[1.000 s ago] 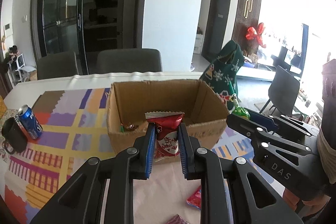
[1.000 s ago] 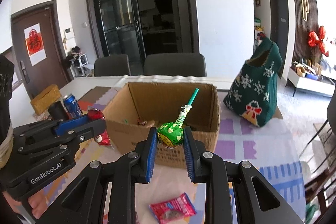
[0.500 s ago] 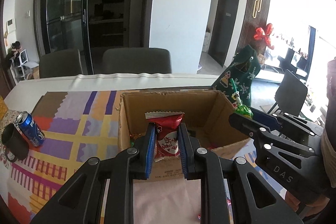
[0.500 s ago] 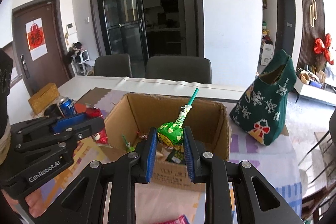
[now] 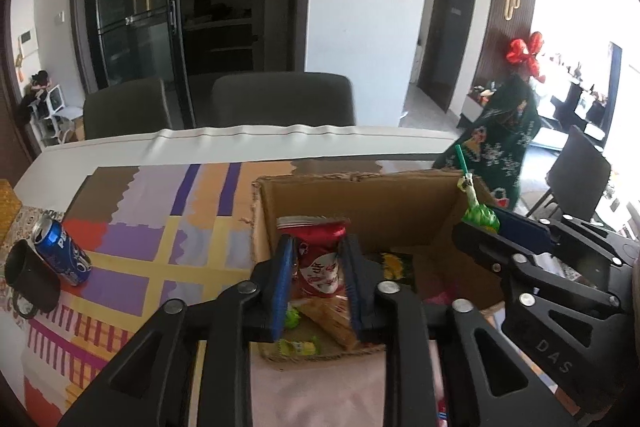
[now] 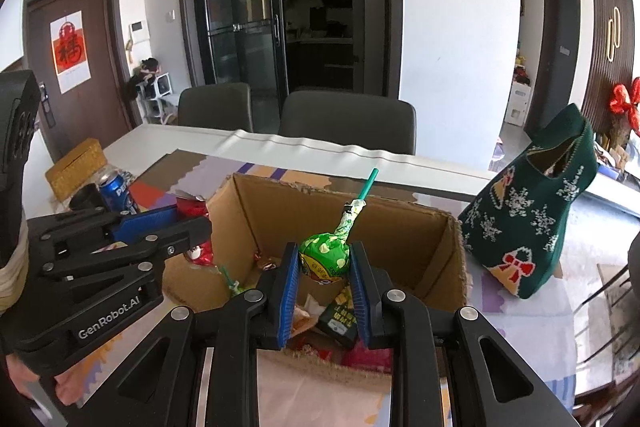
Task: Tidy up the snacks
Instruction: 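Open both tools to drop the candy and lollipop into the box, then move both open tools back toward the last two snacks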
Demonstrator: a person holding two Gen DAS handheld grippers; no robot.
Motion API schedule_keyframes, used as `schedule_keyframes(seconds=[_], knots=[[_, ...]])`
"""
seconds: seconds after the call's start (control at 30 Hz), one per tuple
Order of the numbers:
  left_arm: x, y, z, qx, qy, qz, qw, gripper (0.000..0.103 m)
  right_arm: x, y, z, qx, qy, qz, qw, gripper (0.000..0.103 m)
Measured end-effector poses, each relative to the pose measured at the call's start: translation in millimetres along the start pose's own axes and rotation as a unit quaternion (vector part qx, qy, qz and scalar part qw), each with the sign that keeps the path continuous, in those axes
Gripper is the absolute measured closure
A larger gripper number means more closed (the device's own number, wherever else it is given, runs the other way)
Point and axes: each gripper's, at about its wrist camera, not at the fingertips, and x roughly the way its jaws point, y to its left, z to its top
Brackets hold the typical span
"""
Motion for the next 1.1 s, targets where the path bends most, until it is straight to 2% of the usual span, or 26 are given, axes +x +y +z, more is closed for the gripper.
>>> schedule_keyframes(seconds=[0.03,0.07,0.1,0.37,0.47,0.57,0.7,1.1], knots=[[0.8,2.0,0.0,-0.002,0.002,0.006,1.0,0.062,3.1,-0.6,0.7,0.002,0.001,0.001,1.0,0.076],[-0.6,3.9,-1.0,-0.004,0.0,0.013,0.9999,0.055,4.5,-0.3,1.2,0.003,0.003,0.001,1.0,0.067],[-2.3,4.9,-1.5,-0.005,-0.002,0.017,0.9998,0.053,6.8,-0.7,1.2,0.005,0.007,-0.003,1.0,0.06],[-30.0,2.3,-14.8,-0.002,-0.011,0.044,0.999,0.043,-3.9,2.1,-8.8,0.001,0.002,-0.003,1.0,0.059],[-42.8,-2.6,-24.0,-0.002,-0.013,0.045,0.9989,0.04,-12.9,3.3,-15.5,-0.004,0.0,-0.001,1.0,0.058],[-52.8,-8.5,-34.7,-0.001,-0.01,0.039,0.9992,0.038,-23.6,2.2,-23.2,-0.001,-0.005,-0.002,1.0,0.051],[-64.3,-18.8,-51.9,0.007,-0.007,0.037,0.9993,0.033,-38.7,1.8,-37.6,0.001,-0.004,-0.001,1.0,0.05],[-70.3,-47.3,-114.7,-0.001,0.045,0.025,0.9987,0.031,-65.6,-7.0,-103.2,0.015,0.025,-0.009,1.0,0.05]])
